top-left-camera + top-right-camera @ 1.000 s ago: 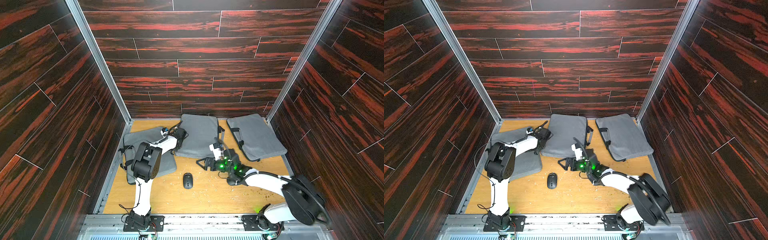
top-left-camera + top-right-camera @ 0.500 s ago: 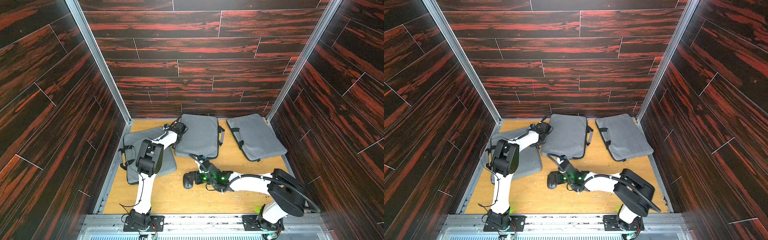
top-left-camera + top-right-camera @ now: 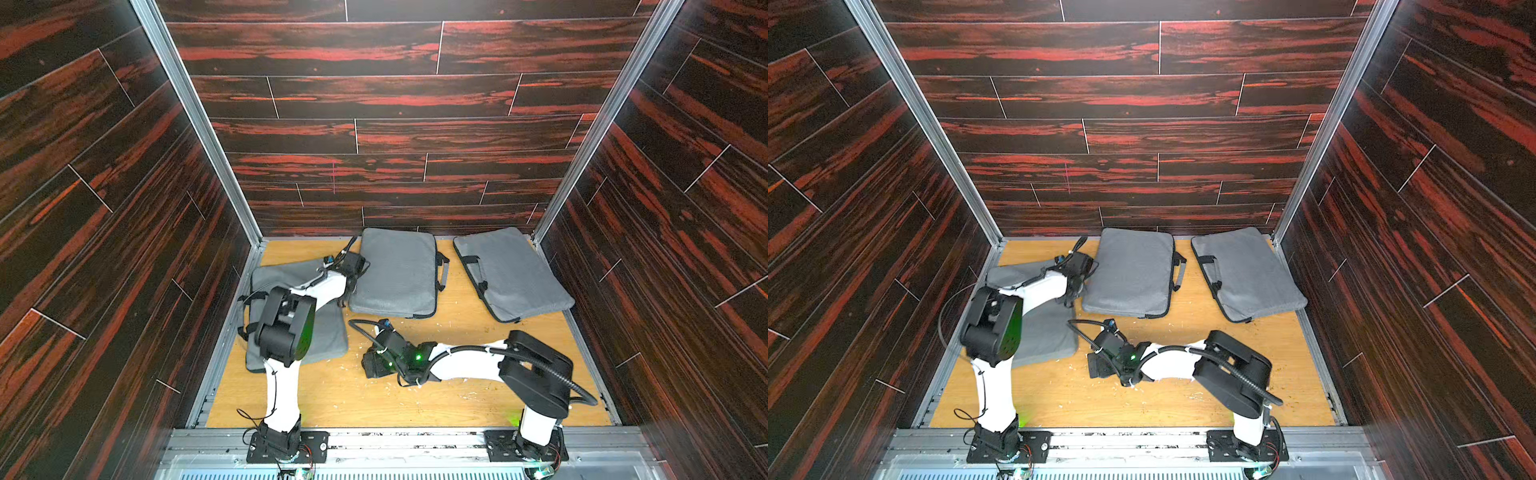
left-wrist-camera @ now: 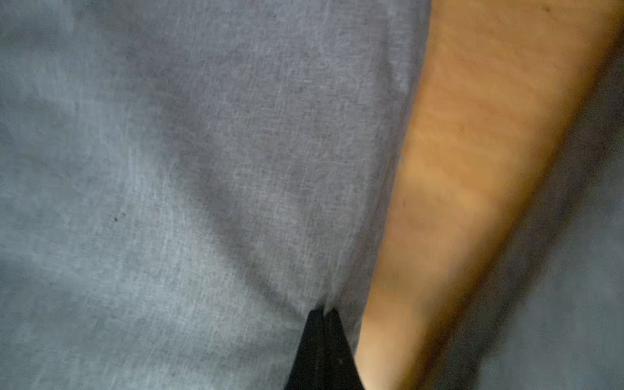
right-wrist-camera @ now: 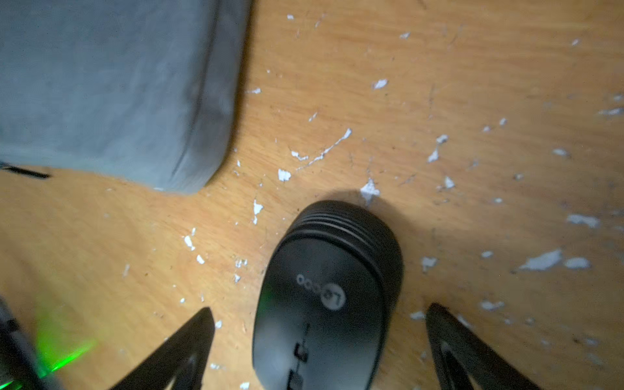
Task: Put the mouse into the laptop bag
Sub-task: Adjust the zippered laptop bag at the center of the board.
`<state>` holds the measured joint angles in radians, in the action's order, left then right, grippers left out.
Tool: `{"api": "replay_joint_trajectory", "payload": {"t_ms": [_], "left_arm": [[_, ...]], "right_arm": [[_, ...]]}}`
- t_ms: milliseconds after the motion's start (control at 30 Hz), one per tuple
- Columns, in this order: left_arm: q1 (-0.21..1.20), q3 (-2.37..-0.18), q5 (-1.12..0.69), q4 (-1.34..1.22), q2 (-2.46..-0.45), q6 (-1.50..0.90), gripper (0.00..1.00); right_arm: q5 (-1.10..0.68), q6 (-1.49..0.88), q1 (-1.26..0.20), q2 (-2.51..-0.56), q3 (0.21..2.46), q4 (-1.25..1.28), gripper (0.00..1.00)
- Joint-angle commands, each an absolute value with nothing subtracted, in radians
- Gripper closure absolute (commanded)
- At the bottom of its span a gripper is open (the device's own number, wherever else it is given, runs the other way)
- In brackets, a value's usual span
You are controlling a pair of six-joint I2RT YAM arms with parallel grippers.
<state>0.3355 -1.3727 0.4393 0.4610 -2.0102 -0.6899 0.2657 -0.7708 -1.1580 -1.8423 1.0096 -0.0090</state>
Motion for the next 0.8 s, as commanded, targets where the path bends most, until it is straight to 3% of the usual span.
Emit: {"api": "replay_joint_trajectory", "payload": {"t_ms": [0, 267, 433, 467, 567, 767], "left_arm": [[0.367, -1.262, 0.286, 0.437, -1.933, -0.681, 1.0], [0.437, -1.168, 0.316, 0.423, -1.823, -0.704, 0.99], [0.439, -1.117, 0.371, 0.426, -1.707, -0.719, 0.24], [0.438, -1.11, 0.368, 0.421, -1.679, -0.716, 0.17], [0.439, -1.092, 0.36, 0.416, -1.604, -0.719, 0.14], [0.439, -1.072, 0.37, 0.384, -1.444, -0.748, 0.14]], "right_arm": [[0.332, -0.811, -1.169, -1.897, 1.034, -0.074, 0.01], [0.407, -0.817, -1.175, -1.984, 1.077, -0.132, 0.11], [0.424, -0.832, -1.175, -2.012, 1.084, -0.164, 0.25], [0.431, -0.836, -1.175, -2.015, 1.08, -0.164, 0.28], [0.477, -0.854, -1.175, -1.997, 1.044, -0.151, 0.32], [0.514, -0.829, -1.197, -1.909, 0.952, -0.105, 0.3]]}}
